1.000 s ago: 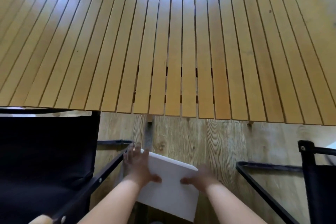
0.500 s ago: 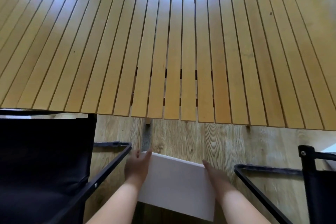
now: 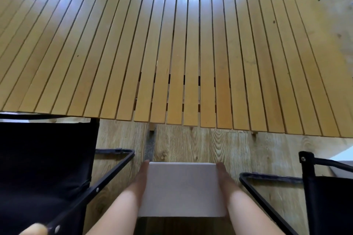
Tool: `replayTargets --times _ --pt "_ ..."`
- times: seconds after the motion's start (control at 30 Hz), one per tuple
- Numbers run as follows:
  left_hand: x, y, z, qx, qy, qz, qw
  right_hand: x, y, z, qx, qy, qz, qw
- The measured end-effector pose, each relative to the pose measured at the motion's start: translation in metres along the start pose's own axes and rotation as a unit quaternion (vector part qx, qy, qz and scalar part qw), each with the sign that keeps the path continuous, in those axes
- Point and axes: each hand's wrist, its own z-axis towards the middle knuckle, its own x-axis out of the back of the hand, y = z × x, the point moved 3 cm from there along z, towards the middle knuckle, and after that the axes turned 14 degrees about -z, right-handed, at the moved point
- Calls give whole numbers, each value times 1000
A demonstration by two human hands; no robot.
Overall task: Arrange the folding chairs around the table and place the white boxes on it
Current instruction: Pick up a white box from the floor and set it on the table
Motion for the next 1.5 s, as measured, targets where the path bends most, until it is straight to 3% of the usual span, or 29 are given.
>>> replayTargets --times 0.3,0.5,0.7,0.97,1.13,1.3,1.43,1.5 --pt "4 44 -120 70 -25 -78 994 42 3 -111 -39 -5 107 994" --pt "18 83 -246 62 -32 -75 995 93 -13 -239 -45 26 70 996" --pt "24 137 -366 31 -41 -99 994 141 -35 -361 5 23 81 996" --pt "32 173 -496 74 -120 -160 977 198 -63 -481 128 38 35 990" --pt "38 193 -539 90 -100 -234 963 241 -109 -543 270 156 -55 949" --pt "39 228 -552 105 -87 -256 957 259 -166 -591 363 189 -36 912" --pt "44 261 -544 97 -103 -263 954 260 -219 -622 430 187 -132 873" --pt "49 279 -532 78 -115 -268 953 253 -245 -639 477 193 -194 835"
